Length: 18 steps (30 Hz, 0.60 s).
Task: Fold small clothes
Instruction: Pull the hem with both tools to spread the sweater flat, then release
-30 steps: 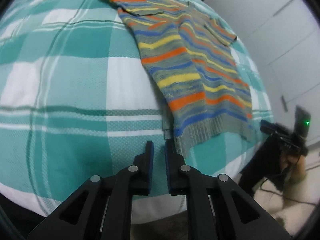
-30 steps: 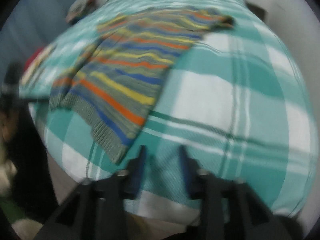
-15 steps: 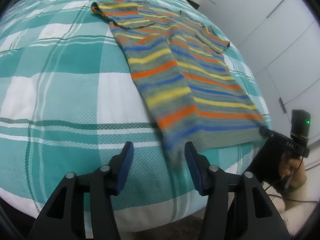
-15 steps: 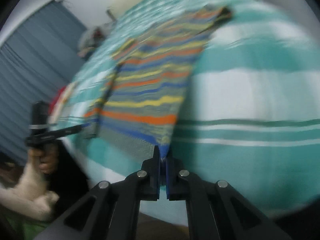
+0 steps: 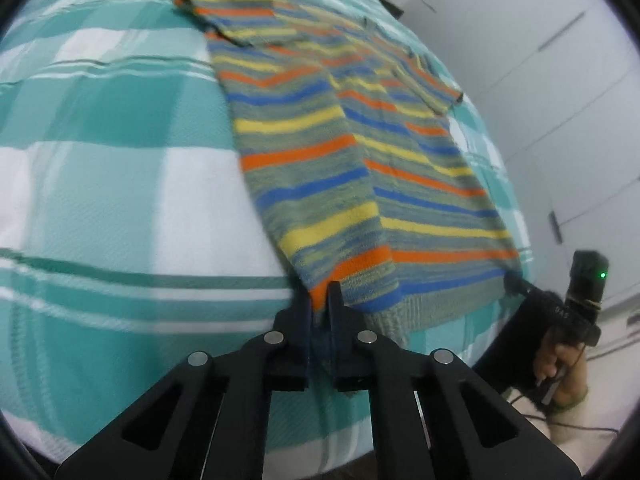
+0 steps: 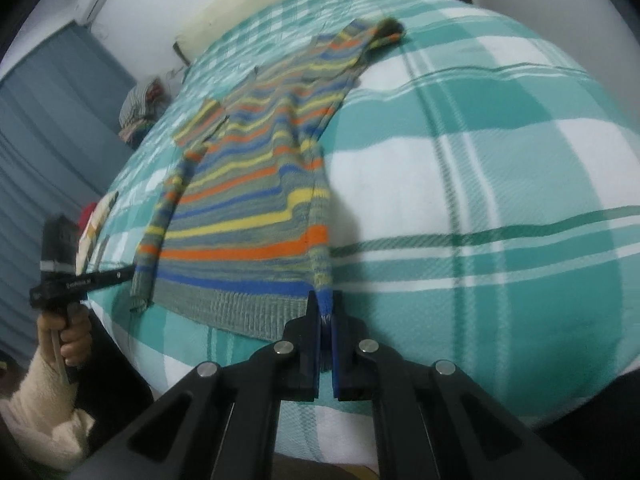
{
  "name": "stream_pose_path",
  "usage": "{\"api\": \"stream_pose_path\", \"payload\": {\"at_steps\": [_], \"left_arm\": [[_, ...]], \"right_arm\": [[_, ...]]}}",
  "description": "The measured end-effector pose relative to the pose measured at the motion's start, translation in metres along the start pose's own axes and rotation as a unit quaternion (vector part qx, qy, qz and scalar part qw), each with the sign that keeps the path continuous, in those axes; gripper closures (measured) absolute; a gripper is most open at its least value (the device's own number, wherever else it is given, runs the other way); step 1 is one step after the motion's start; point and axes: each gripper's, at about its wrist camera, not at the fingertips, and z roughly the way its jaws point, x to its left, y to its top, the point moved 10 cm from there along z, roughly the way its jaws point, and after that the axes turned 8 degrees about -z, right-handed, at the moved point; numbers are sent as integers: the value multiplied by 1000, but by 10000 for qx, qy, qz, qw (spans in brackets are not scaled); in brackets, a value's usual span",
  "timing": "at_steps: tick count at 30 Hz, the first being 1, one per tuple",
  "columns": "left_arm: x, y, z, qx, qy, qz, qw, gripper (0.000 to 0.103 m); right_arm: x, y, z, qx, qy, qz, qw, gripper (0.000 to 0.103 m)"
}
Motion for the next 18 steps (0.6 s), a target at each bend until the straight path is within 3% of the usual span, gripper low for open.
{"api": "stream_pose_path", "payload": {"at_steps": [5, 7, 14, 16, 18], "left_arm": [[25, 8, -51, -151, 381, -93, 9991, 98], [29, 7, -59, -85, 372, -123, 9992, 98], [40, -9, -44, 162, 644, -64, 9978, 98], [59, -11, -27, 257, 1059, -64, 9940, 98], [68, -14, -12, 432, 1114, -239, 9926, 99]], "right_arm": [[2, 7, -31, -137, 68, 3, 9999, 100], [8, 11, -39, -146, 58, -45, 9999, 100], [7, 3, -42, 182, -225, -69, 9996, 100], [-4, -4, -35, 325, -399, -35, 9987, 100], [-22, -17, -13, 640, -600, 96, 9961, 100]]}}
